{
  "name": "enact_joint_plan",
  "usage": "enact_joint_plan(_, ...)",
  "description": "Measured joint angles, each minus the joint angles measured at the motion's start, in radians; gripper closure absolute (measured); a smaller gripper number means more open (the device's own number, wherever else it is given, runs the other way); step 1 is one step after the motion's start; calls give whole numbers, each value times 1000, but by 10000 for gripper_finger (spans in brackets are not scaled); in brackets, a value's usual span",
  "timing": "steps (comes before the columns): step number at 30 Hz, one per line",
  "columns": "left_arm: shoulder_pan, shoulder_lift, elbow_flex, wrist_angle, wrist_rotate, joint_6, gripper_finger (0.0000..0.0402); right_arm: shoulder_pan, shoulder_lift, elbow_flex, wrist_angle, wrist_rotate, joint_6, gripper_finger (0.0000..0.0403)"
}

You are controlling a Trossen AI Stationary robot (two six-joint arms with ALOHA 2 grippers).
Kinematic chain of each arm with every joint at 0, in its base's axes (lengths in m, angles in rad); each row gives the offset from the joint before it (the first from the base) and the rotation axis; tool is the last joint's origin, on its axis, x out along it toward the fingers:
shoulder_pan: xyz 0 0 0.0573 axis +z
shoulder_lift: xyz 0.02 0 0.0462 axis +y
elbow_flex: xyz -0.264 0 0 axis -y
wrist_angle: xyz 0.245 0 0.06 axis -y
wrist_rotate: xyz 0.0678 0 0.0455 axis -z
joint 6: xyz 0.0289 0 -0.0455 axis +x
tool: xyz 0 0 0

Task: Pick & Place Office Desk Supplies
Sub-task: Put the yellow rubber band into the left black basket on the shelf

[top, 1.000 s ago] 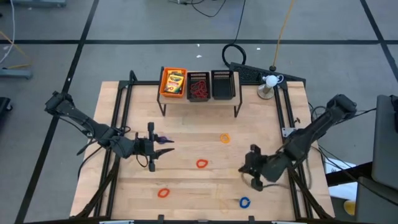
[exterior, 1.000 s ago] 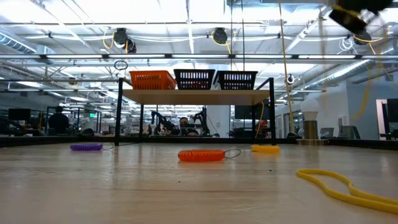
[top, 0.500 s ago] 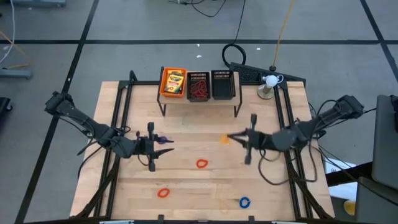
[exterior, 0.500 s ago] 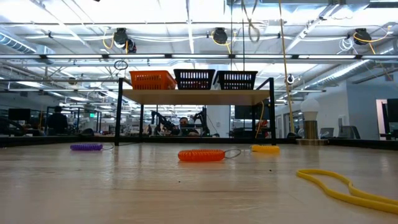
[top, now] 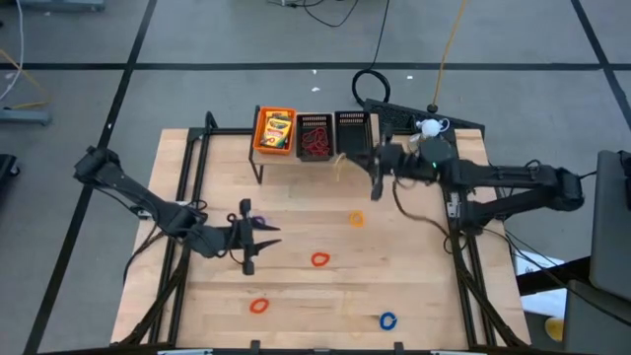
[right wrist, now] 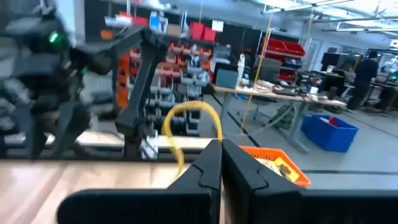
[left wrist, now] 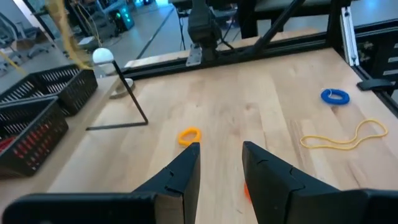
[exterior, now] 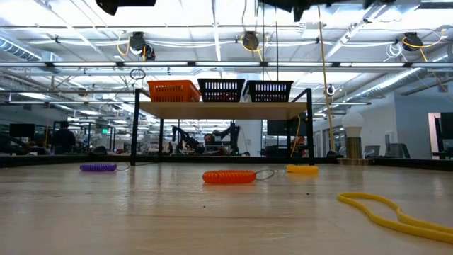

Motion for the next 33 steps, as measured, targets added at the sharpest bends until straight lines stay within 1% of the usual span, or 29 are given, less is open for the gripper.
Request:
enact_joint_plan(4,5,34,0,9,0,-2,284,-111,57,1,81,-134,47,403)
enact_joint_plan(8,7,48,0,31,0,-8,284,-175,133,39,100,-201,72,403)
enact_joint_plan(12,7,47,0,33,2,-19,284,-207,220,141,67,-241,83,403)
enact_joint_plan(15,7,48,0,33,6,-21,284,-217,290,243,28,-275,82,403)
enact_joint_plan(19,7,48,0,31,8,-30,284,-230,357,362,-34,-278,80,403)
enact_joint_plan(22,7,47,0,31,10,-45,284,-246,384,410,-64,-277,79,403)
enact_joint_plan(28,4,47,0,31,10,-46,284,-290,390,418,-85,-277,94,403)
enact_joint_plan(33,4,47,0,31,11,-45,284,-300,391,418,-103,-275,100,403)
